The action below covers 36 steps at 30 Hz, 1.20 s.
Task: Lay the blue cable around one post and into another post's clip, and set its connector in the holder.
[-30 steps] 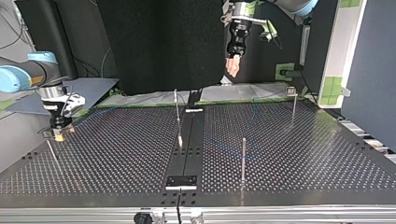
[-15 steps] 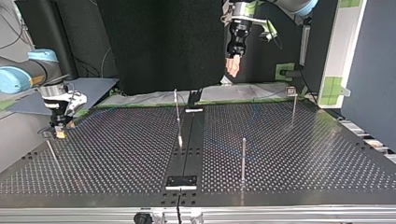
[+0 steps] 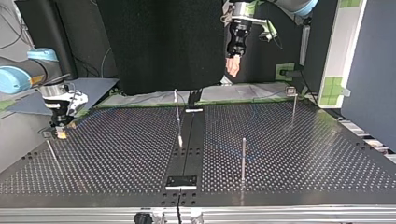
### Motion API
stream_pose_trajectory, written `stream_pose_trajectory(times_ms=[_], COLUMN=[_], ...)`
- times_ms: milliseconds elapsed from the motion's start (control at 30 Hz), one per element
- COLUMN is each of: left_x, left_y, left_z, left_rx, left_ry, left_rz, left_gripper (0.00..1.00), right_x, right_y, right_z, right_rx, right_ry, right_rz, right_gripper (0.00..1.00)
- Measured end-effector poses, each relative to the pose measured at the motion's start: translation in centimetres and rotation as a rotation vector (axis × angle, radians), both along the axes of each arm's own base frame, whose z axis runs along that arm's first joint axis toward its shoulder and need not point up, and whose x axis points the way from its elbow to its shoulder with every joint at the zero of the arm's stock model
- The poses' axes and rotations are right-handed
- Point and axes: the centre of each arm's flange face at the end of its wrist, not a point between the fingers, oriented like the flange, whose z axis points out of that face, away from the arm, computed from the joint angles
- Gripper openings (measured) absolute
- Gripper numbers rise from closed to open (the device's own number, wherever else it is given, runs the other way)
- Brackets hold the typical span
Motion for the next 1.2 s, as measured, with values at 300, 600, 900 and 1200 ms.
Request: stream_pose_trajectory(times_ms=[300, 600, 900, 1200], left_x=[0.0, 0.2, 0.2, 0.2], left_y=[0.1, 0.2, 0.2, 0.3], left_z=[0.0, 0.0, 0.0, 0.0], left_rx=[-0.004, -0.008, -0.013, -0.026], left_ry=[0.001, 0.002, 0.003, 0.007], left_rz=[0.001, 0.004, 0.005, 0.003], left_gripper=[1.0, 1.0, 1.0, 1.0], right_x=[0.5, 0.7, 1.0, 2.0], right_y=[0.7, 1.6, 3.7, 4.9], right_z=[-0.3, -0.2, 1.2, 0.2], right_rx=[0.011, 0.011, -0.016, -0.003], right_ry=[0.023, 0.056, 0.023, 0.03], right_rz=[0.005, -0.015, -0.024, -0.004], right_gripper=[1.0, 1.0, 1.0, 1.0])
